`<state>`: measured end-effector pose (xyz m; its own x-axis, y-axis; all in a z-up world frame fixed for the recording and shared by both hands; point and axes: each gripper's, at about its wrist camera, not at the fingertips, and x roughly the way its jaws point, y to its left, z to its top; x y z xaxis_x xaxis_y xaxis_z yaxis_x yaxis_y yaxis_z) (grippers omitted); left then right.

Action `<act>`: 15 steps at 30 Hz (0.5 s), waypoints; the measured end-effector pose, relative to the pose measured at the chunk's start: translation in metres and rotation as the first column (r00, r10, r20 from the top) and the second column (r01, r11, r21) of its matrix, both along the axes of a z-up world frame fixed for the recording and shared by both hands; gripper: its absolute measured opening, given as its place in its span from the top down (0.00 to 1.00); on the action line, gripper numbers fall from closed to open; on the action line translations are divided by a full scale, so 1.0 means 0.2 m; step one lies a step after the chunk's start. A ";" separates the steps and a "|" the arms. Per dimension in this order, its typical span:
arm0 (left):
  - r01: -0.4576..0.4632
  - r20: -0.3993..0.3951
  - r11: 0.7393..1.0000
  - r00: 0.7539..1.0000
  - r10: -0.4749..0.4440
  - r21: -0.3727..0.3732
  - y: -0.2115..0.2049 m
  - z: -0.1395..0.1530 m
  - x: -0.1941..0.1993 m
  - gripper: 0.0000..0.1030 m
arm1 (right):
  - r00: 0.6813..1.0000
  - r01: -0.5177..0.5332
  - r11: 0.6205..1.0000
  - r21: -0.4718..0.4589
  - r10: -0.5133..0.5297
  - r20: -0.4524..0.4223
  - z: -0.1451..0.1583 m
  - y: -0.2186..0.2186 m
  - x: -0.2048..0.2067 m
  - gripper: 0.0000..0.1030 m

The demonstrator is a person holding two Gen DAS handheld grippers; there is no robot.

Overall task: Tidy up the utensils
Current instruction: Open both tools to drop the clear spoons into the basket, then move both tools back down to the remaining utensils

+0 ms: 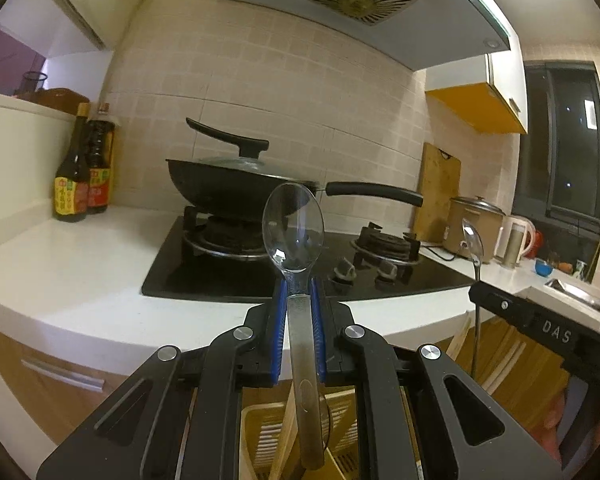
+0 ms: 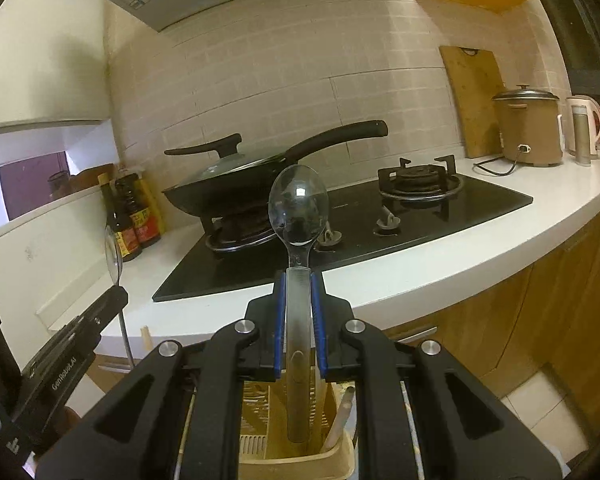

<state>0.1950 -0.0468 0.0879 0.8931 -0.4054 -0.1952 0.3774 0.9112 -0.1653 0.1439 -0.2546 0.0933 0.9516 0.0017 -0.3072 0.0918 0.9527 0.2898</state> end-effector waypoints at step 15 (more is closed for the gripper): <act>0.015 -0.028 1.000 0.999 -0.016 -0.014 0.11 -0.04 -0.10 0.59 | 0.999 -0.031 0.999 -0.022 0.031 0.017 -0.01 0.03 -0.20 0.89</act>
<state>0.1754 -0.0256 0.0791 0.8809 -0.4221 -0.2143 0.3867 0.9027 -0.1886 0.1045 -0.2492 0.0907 0.9565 0.0249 -0.2907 0.0570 0.9612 0.2701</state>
